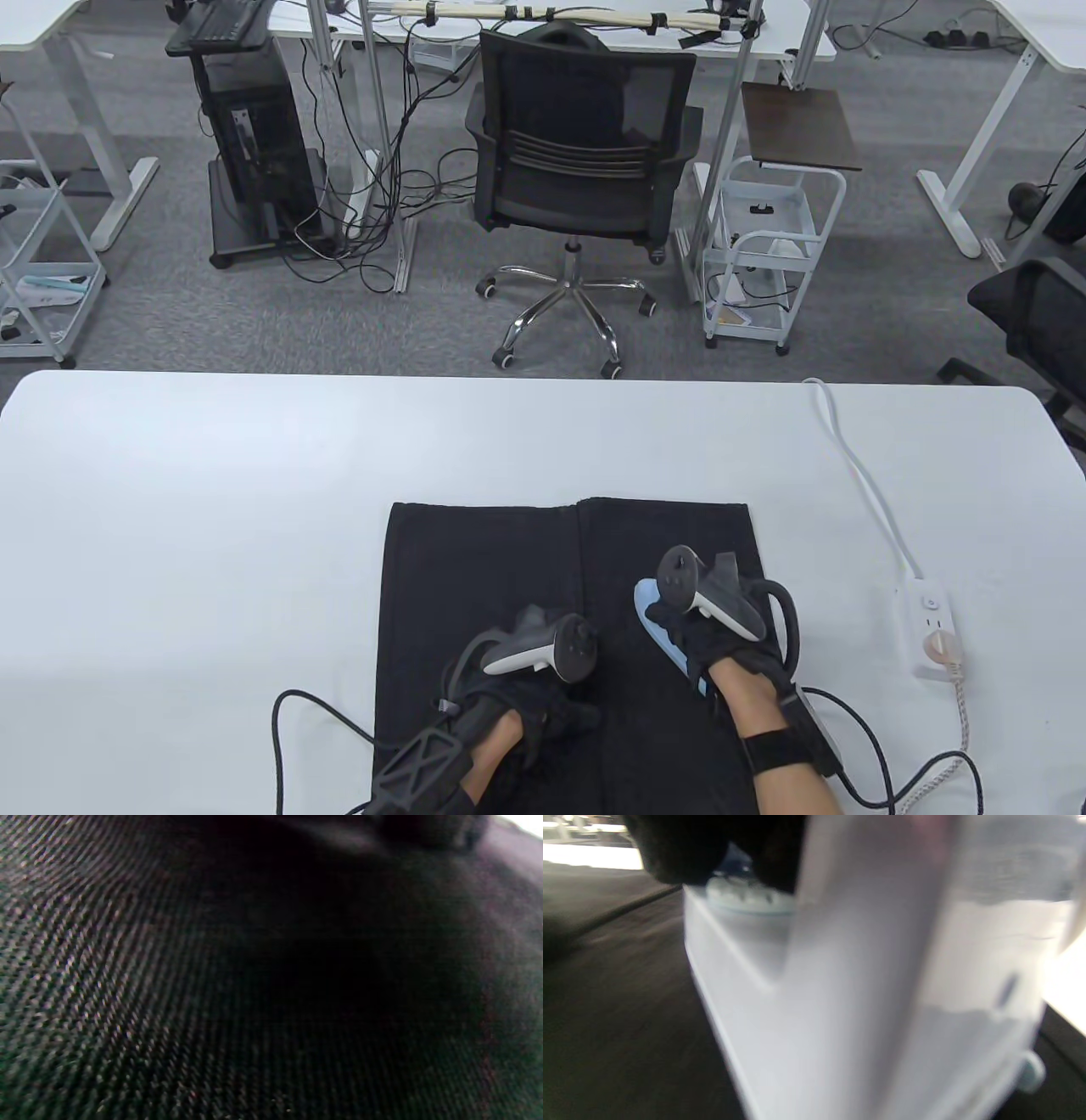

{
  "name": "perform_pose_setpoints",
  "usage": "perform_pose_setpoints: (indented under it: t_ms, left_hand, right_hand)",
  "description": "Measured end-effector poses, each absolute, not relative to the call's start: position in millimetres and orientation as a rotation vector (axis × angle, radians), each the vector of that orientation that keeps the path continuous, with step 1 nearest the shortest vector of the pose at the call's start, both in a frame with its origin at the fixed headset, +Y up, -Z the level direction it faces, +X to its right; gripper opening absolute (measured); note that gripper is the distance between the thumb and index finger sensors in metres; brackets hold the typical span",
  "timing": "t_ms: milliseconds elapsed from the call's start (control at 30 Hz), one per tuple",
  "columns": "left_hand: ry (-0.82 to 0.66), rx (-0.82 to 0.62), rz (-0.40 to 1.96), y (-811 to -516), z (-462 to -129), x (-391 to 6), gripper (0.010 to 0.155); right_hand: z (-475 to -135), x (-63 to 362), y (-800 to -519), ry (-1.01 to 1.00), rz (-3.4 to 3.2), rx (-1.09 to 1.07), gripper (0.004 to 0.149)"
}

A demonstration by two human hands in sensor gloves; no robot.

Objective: Iron trousers with electric iron on table

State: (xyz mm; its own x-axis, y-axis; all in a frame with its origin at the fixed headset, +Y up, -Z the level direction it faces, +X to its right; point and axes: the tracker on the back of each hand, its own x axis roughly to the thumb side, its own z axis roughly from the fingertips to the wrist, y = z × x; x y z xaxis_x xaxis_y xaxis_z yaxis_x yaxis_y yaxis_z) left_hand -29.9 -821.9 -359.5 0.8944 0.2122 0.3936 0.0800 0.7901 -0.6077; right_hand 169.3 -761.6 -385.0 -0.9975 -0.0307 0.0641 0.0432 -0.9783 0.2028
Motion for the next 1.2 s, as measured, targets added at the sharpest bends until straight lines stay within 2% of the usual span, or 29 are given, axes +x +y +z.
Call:
perform_pose_setpoints:
  t_ms: [233, 367, 467, 633, 800, 900, 967, 1100, 1200]
  left_hand:
    - [-0.471, -0.658, 0.072, -821.7, -359.7, -30.1, 0.101]
    - [-0.49, -0.642, 0.059, -816.9, -361.4, -32.3, 0.099]
    - [-0.487, -0.568, 0.1, -802.1, -366.6, -47.9, 0.091]
    - [-0.388, -0.441, 0.21, -768.5, -375.1, -111.1, 0.085]
    - [-0.235, -0.393, 0.227, -759.3, -375.0, -184.8, 0.084]
    - [-0.16, -0.413, 0.226, -767.2, -372.2, -216.2, 0.083]
    - [-0.122, -0.427, 0.217, -774.8, -371.0, -231.6, 0.082]
    - [-0.09, -0.465, 0.201, -793.1, -370.0, -245.0, 0.084]
    - [-0.107, -0.506, 0.22, -804.7, -372.3, -249.3, 0.084]
  right_hand:
    - [-329.6, 168.2, -762.0, -0.321, -3.081, -0.229, 0.061]
    - [-315.8, 163.7, -760.1, -0.271, -3.083, -0.29, 0.06]
    - [-307.3, 154.4, -751.2, -0.236, -3.088, -0.326, 0.06]
    - [-285.1, 112.3, -706.8, -0.101, -3.098, -0.533, 0.06]
    - [-260.4, 56.6, -685.6, -0.019, -3.065, -0.821, 0.06]
    - [-253.1, 23.5, -695.3, -0.034, -3.03, -0.949, 0.06]
    - [-254.1, 2.2, -713.5, -0.102, -2.997, -1.001, 0.06]
    - [-262.1, -25.2, -746.0, -0.25, -2.92, -1.032, 0.061]
    - [-271.9, -35.4, -758.9, -0.272, -2.873, -1.015, 0.061]
